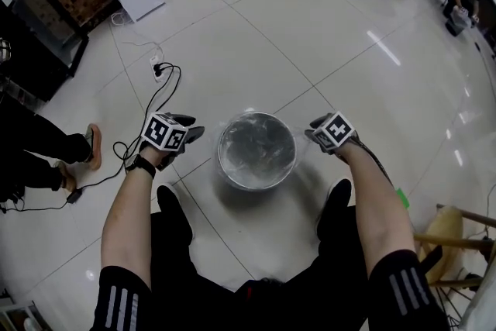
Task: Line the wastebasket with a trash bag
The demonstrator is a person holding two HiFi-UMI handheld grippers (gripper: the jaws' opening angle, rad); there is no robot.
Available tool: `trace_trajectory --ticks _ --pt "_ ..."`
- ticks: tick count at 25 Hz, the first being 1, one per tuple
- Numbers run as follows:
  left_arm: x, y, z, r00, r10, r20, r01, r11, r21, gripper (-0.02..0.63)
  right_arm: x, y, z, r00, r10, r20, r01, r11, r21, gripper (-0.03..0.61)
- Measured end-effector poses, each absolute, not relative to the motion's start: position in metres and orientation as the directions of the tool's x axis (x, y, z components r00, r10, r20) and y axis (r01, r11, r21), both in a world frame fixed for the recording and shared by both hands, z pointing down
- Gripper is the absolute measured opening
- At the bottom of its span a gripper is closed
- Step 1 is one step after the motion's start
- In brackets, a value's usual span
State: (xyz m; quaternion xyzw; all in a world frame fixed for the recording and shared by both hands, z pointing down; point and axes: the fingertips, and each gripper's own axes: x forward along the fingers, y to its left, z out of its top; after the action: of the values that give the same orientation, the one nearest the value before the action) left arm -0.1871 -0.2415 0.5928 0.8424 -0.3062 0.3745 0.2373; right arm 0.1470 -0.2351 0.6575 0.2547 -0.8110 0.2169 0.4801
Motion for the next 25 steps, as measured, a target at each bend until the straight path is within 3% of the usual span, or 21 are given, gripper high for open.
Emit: trace_trajectory --ticks 10,15,18,25 --pt "-0.132 -0.13 0.591 0.486 -0.093 0.869 -0.346 -0.934 0.093 0.183 0.171 -0.213 0.616 -0.453 -0.287 0.844 -0.59 0.806 -0.043 0.158" --pt "-0.123 -0.11 0.621 0.423 -0.082 0.902 -0.319 -0.946 0.064 0.221 0.165 -0.196 0.628 -0.479 -0.215 0.851 -0.56 0.821 -0.108 0.161" --pt "-0.113 -0.11 0.633 0.424 -0.096 0.9 -0.312 -0.949 0.046 0.242 0.16 -0.192 0.623 -0.527 -0.187 0.829 -0.521 0.841 -0.142 0.204" --pt "-0.115 -0.121 0.651 0.389 -0.117 0.914 -0.305 -0.952 0.009 0.244 0.166 -0.197 0.579 -0.616 -0.19 0.765 -0.456 0.878 -0.149 0.227"
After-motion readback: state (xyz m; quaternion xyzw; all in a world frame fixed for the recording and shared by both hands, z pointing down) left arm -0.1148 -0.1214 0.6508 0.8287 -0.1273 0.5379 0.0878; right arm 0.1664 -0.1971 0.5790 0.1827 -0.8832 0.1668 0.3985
